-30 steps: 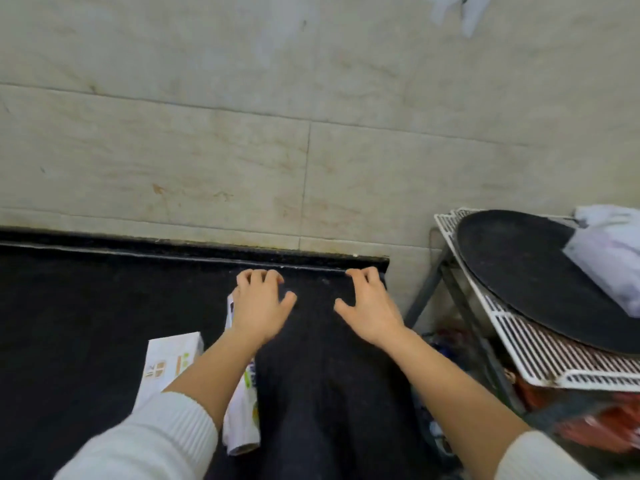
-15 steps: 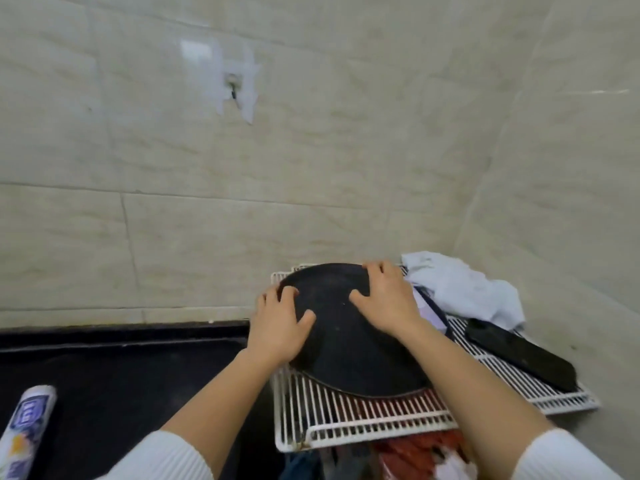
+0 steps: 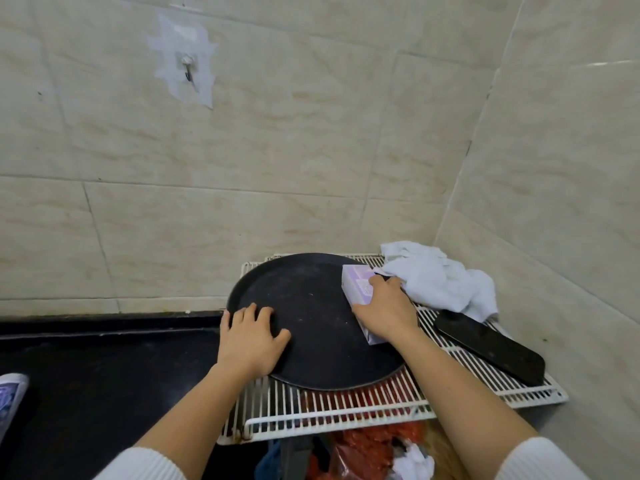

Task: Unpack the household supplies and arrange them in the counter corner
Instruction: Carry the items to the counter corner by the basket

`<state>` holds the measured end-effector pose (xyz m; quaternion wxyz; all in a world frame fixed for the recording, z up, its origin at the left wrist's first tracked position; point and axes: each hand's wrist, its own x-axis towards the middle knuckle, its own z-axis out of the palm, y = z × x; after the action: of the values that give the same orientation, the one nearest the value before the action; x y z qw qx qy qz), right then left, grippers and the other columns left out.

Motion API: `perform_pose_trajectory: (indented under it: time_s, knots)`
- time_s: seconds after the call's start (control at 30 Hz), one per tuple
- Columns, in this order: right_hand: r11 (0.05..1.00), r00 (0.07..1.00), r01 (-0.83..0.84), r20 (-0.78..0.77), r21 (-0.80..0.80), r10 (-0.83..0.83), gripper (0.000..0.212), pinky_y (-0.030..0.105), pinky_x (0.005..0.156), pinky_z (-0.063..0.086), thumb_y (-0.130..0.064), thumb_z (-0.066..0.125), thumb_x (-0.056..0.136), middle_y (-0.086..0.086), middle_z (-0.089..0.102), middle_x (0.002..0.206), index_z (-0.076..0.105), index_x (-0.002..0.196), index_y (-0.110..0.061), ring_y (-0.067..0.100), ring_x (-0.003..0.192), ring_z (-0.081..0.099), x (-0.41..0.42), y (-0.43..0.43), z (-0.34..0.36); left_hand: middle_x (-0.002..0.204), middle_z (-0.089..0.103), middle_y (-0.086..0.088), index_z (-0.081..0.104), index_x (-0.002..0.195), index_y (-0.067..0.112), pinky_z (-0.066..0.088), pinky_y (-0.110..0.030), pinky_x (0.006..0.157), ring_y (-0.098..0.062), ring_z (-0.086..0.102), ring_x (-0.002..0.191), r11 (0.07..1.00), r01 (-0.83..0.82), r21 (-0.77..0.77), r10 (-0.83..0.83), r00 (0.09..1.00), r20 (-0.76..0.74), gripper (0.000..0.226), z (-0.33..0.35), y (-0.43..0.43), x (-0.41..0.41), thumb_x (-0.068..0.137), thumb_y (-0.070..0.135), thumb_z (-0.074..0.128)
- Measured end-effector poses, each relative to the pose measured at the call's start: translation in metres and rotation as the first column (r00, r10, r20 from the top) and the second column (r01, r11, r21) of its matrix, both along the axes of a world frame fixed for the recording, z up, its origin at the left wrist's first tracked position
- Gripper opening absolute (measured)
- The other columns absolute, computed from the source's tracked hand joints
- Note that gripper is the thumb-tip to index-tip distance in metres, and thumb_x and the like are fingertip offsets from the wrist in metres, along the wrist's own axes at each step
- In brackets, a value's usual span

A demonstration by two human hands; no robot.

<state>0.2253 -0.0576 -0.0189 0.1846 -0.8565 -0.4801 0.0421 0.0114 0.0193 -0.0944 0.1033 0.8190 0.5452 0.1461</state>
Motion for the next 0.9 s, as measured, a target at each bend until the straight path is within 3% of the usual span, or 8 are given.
perform_pose_trajectory:
  time_s: [0.17, 0.27, 0.37, 0.57, 0.73, 0.83, 0.9]
  knots:
    - [0.990, 0.993, -0.085, -0.066, 0.115, 0.093, 0.065, 0.033, 0.073, 0.039, -0.040, 0.064, 0.078, 0.010, 0.043, 0.130, 0.044, 0.137, -0.020, 0.033, 0.108, 0.057, -0.034, 0.011, 0.018, 0.157, 0.024, -0.011, 0.032, 0.143, 0.028, 0.003, -0.048, 0.118, -0.030, 0.017, 0.144, 0.988, 0.076, -0.138, -0.079, 0.997, -0.017, 0.064, 0.010, 0.009, -0.006, 0.087, 0.059, 0.039]
    - [0.968, 0.980, -0.163, -0.085, 0.190, 0.182, 0.066, 0.032, 0.073, 0.038, -0.038, 0.064, 0.078, 0.008, 0.044, 0.133, 0.044, 0.138, -0.021, 0.032, 0.108, 0.057, -0.073, 0.021, 0.027, 0.153, 0.030, -0.015, 0.037, 0.141, 0.021, 0.017, -0.043, 0.116, -0.031, 0.018, 0.142, 0.982, 0.102, -0.156, -0.072, 0.979, 0.188, 0.060, 0.023, 0.012, -0.031, 0.089, 0.046, 0.050]
    - [0.935, 0.953, -0.258, -0.095, 0.241, 0.288, 0.066, 0.031, 0.074, 0.037, -0.038, 0.064, 0.079, 0.007, 0.043, 0.138, 0.044, 0.139, -0.022, 0.032, 0.110, 0.058, -0.122, 0.032, 0.031, 0.145, 0.040, -0.012, 0.043, 0.137, 0.017, 0.025, -0.042, 0.112, -0.031, 0.026, 0.136, 0.997, 0.010, -0.072, 0.015, 0.944, 0.328, 0.053, 0.026, 0.008, -0.081, 0.088, 0.035, 0.053]
    - [0.858, 0.876, -0.420, -0.115, 0.294, 0.468, 0.066, 0.030, 0.079, 0.037, -0.036, 0.065, 0.077, 0.006, 0.045, 0.134, 0.045, 0.139, -0.022, 0.029, 0.112, 0.055, -0.244, 0.058, 0.023, 0.135, 0.049, -0.012, 0.050, 0.131, 0.013, 0.032, -0.038, 0.106, -0.031, 0.035, 0.128, 0.977, -0.210, -0.024, 0.206, 0.924, 0.321, 0.043, 0.018, 0.006, -0.224, 0.091, 0.028, 0.051]
    - [0.866, 0.846, -0.458, -0.202, 0.200, 0.493, 0.065, 0.034, 0.080, 0.043, -0.037, 0.066, 0.076, 0.005, 0.044, 0.129, 0.045, 0.136, -0.022, 0.030, 0.106, 0.057, -0.365, 0.062, -0.036, 0.124, 0.056, -0.014, 0.056, 0.121, 0.010, 0.037, -0.039, 0.099, -0.032, 0.044, 0.116, 0.920, -0.392, -0.011, 0.370, 0.858, 0.355, 0.033, -0.026, -0.022, -0.352, 0.090, 0.020, 0.052]
    - [0.901, 0.861, -0.431, -0.274, 0.057, 0.429, 0.065, 0.037, 0.081, 0.049, -0.038, 0.065, 0.078, 0.005, 0.043, 0.128, 0.044, 0.137, -0.022, 0.031, 0.101, 0.060, -0.424, 0.052, -0.092, 0.122, 0.054, -0.008, 0.056, 0.118, 0.013, 0.041, -0.041, 0.093, -0.026, 0.045, 0.115, 0.896, -0.443, -0.031, 0.418, 0.817, 0.398, 0.029, -0.072, -0.055, -0.423, 0.090, 0.018, 0.052]
    - [0.916, 0.882, -0.396, -0.300, -0.059, 0.362, 0.062, 0.038, 0.082, 0.051, -0.038, 0.065, 0.079, 0.006, 0.042, 0.126, 0.044, 0.135, -0.021, 0.032, 0.099, 0.061, -0.455, 0.043, -0.130, 0.124, 0.052, -0.003, 0.054, 0.119, 0.017, 0.045, -0.041, 0.085, -0.024, 0.044, 0.115, 0.886, -0.459, -0.070, 0.453, 0.823, 0.344, 0.029, -0.109, -0.077, -0.465, 0.090, 0.019, 0.051]
